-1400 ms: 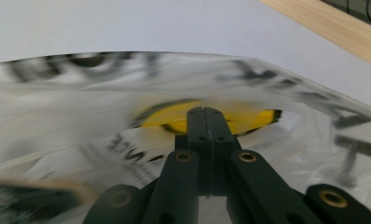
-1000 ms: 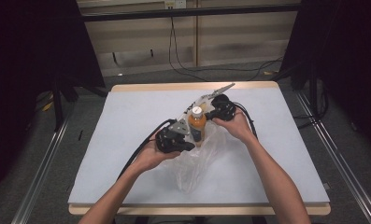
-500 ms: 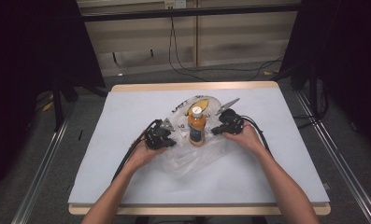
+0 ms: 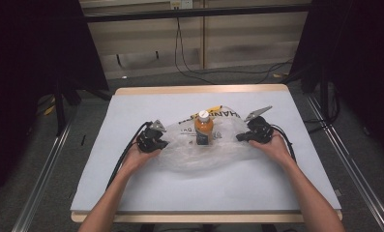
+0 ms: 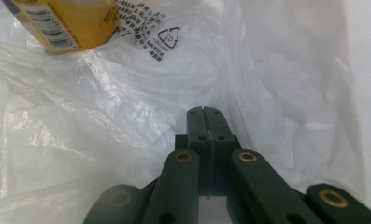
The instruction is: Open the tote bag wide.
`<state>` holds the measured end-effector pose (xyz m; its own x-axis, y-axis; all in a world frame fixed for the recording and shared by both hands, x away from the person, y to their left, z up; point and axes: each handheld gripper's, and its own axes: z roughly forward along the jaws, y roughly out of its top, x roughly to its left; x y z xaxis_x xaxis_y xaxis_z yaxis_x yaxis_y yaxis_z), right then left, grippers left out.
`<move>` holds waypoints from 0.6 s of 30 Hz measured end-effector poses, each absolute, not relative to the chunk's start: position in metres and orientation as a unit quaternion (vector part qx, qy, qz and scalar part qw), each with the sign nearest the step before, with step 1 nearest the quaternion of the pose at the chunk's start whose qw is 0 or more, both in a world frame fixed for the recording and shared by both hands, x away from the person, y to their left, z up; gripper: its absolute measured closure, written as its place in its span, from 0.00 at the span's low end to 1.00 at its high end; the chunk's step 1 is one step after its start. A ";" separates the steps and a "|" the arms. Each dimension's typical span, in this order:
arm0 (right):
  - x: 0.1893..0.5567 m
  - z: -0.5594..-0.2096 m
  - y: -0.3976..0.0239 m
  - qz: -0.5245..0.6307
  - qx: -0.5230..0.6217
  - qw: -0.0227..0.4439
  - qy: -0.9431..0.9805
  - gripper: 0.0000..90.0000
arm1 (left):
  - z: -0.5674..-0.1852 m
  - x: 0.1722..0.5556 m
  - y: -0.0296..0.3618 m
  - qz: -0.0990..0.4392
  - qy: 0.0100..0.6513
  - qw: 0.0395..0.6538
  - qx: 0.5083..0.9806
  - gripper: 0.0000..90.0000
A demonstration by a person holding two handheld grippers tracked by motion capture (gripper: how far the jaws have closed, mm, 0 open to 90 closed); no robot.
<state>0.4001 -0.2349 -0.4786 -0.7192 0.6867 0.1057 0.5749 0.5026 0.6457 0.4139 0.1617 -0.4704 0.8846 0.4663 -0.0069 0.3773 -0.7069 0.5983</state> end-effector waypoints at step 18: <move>0.384 -0.456 -0.220 0.435 0.364 0.107 0.817 1.00 | -0.438 0.388 0.164 0.069 0.215 0.461 0.858 1.00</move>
<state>0.3842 -0.2202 -0.4560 -0.7126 0.6871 0.1420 0.5018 0.3577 0.7876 0.3877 0.1641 -0.4376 0.8982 0.4322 -0.0801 0.3054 -0.4825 0.8209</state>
